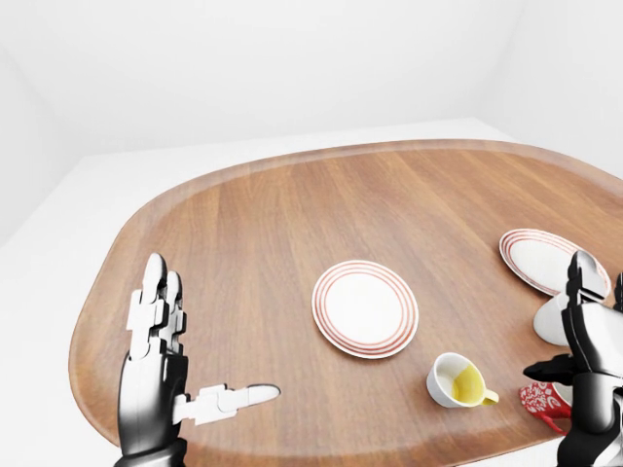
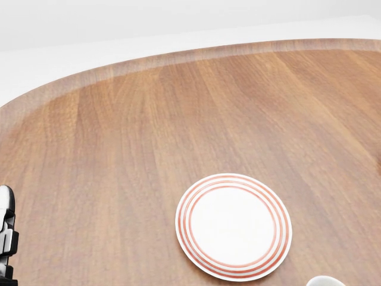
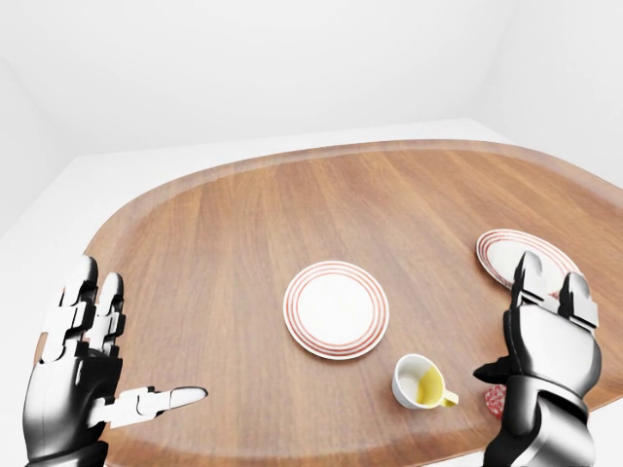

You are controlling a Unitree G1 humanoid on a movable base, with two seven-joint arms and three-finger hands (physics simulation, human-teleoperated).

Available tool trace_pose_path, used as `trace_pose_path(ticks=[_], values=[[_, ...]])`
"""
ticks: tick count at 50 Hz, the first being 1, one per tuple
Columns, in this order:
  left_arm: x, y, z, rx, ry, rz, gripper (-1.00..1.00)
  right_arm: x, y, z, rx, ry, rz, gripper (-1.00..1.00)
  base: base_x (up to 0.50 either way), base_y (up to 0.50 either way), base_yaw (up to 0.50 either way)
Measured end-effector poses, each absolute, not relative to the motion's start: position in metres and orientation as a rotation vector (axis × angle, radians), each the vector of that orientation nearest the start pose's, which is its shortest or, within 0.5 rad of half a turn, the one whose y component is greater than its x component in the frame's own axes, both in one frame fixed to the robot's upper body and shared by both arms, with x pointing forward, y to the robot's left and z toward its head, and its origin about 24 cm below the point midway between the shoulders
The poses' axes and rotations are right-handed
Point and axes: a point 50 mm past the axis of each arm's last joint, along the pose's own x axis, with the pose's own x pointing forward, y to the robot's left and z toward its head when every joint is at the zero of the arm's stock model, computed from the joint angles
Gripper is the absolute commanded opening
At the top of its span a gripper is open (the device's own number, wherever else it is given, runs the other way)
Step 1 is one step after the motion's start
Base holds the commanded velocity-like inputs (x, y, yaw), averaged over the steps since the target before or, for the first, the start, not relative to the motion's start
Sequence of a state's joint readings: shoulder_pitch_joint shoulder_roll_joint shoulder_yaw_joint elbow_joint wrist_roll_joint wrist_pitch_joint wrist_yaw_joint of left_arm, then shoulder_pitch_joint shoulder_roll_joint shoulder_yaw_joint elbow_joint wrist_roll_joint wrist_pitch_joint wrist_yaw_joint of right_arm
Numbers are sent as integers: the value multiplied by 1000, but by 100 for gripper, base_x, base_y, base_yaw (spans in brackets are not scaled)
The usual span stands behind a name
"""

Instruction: Put the red mug on the left plate.

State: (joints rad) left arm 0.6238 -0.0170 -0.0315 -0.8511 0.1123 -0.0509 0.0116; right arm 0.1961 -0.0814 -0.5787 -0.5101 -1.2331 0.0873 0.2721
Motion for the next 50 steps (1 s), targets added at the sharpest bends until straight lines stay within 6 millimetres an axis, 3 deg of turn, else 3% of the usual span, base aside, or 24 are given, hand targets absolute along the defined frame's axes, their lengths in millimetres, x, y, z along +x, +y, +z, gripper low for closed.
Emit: trace_pose_path(ticks=[12,26,37,50], values=[[131,170,130,150,-294,164,100,142,-322,106,-1322,421,-647,100,0,0,0],[131,170,130,149,-293,165,100,125,-341,96,-1258,477,-712,100,0,0,0],[132,169,130,149,-291,164,100,129,-358,92,-1212,474,-734,100,0,0,0],[133,168,130,151,-289,162,100,143,-385,72,-1094,489,-726,100,0,0,0]])
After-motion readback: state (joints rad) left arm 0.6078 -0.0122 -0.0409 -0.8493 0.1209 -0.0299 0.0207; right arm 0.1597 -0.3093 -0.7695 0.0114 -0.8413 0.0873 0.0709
